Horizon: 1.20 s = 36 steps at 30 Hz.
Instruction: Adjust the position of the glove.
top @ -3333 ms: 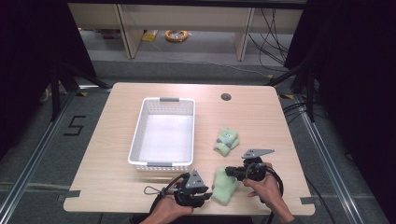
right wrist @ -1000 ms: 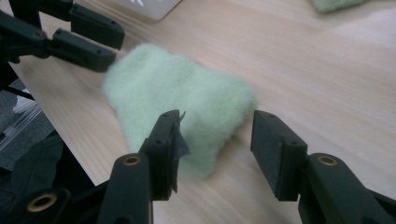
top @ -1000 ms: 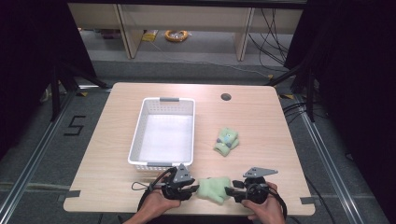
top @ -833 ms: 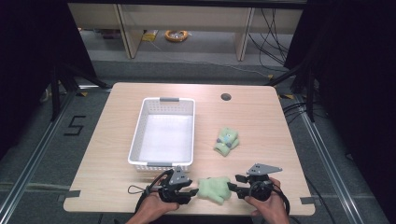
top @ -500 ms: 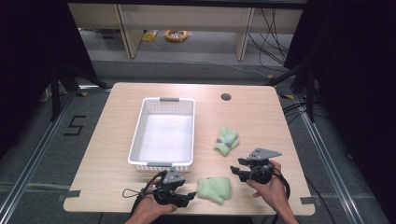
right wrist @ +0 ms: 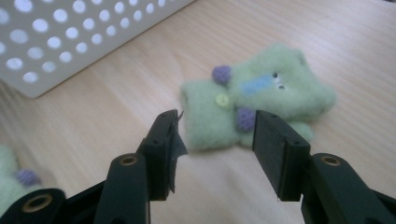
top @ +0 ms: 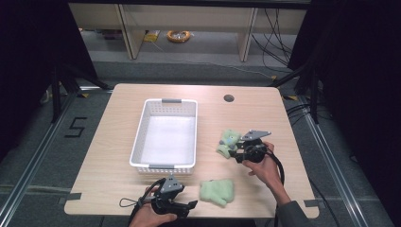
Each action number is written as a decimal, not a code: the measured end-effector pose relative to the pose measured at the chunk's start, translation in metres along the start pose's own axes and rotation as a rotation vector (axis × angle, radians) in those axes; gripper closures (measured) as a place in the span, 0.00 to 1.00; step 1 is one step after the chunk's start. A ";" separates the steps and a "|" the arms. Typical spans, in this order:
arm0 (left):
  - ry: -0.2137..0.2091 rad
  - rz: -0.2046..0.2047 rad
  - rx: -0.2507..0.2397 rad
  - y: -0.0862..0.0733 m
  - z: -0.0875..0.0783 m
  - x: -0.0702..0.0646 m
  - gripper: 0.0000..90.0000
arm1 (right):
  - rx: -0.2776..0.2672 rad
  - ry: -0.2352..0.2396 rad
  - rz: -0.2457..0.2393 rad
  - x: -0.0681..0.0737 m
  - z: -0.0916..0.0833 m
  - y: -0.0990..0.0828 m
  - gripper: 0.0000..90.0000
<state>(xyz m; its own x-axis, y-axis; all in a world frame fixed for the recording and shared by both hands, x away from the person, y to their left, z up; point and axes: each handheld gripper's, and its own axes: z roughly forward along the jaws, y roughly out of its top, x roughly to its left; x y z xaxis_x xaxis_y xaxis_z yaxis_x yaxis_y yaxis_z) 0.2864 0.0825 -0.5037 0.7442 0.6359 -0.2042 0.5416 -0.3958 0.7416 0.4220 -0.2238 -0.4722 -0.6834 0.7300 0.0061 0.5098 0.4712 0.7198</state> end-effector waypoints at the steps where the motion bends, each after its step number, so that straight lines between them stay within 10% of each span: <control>1: -0.008 0.007 0.008 0.000 0.000 0.000 0.31 | 0.000 0.000 0.000 0.000 0.000 0.000 0.58; 17: 0.003 0.017 -0.026 -0.003 0.001 -0.002 0.30 | 0.057 0.002 0.010 -0.016 0.036 0.018 0.60; 36: 0.000 -0.006 -0.014 -0.006 0.006 -0.004 0.30 | 0.065 -0.017 0.025 -0.027 0.049 0.008 0.94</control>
<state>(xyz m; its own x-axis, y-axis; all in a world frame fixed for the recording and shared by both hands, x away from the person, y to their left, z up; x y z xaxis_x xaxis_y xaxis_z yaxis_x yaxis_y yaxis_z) 0.2827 0.0789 -0.5113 0.7412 0.6381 -0.2084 0.5402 -0.3828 0.7494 0.4700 -0.2153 -0.5012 -0.6617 0.7497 0.0115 0.5595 0.4834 0.6733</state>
